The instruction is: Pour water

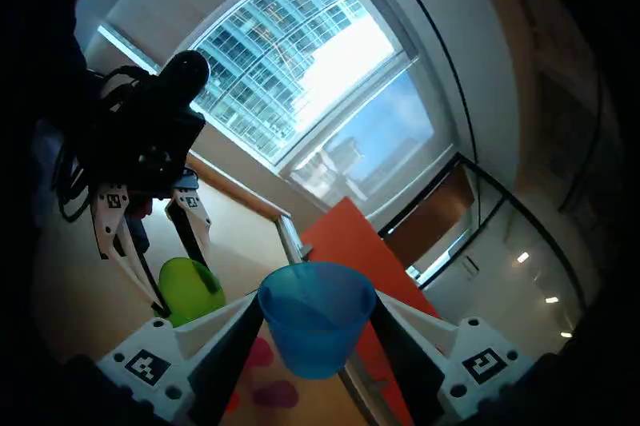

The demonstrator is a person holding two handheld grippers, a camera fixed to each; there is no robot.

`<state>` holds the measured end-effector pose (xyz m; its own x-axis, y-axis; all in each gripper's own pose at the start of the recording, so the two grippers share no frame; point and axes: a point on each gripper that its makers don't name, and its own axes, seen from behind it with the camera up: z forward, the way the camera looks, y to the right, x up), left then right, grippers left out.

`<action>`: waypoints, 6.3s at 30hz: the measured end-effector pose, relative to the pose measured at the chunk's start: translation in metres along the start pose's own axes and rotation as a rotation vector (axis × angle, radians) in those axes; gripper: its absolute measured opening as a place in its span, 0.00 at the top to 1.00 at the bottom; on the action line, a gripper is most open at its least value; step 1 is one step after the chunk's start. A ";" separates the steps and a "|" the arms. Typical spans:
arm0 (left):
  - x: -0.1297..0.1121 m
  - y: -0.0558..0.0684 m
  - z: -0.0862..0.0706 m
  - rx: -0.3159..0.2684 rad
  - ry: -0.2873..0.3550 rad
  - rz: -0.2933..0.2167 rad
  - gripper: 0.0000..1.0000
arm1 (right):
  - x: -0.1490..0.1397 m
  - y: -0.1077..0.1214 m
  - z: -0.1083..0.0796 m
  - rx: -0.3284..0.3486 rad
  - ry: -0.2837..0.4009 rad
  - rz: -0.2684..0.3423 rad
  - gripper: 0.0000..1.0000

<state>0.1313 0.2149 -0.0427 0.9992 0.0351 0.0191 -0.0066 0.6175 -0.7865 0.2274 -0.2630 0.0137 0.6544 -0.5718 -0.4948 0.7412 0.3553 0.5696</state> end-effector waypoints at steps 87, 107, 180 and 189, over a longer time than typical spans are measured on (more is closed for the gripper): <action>0.009 0.012 0.008 -0.033 0.016 0.024 0.12 | 0.018 0.024 0.025 -0.041 -0.013 -0.443 0.09; 0.011 0.014 0.009 -0.039 0.017 0.024 0.12 | 0.024 0.032 0.024 -0.060 -0.009 -0.503 0.09; 0.019 0.021 0.014 -0.047 0.036 0.015 0.12 | 0.038 0.046 0.023 -0.117 -0.012 -0.727 0.09; 0.022 0.022 0.014 -0.051 0.043 0.013 0.12 | 0.043 0.048 0.023 -0.126 -0.010 -0.757 0.09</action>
<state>0.1531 0.2396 -0.0508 0.9998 0.0083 -0.0170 -0.0187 0.5765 -0.8169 0.2875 -0.2878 0.0347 -0.0393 -0.6991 -0.7139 0.9985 -0.0542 -0.0020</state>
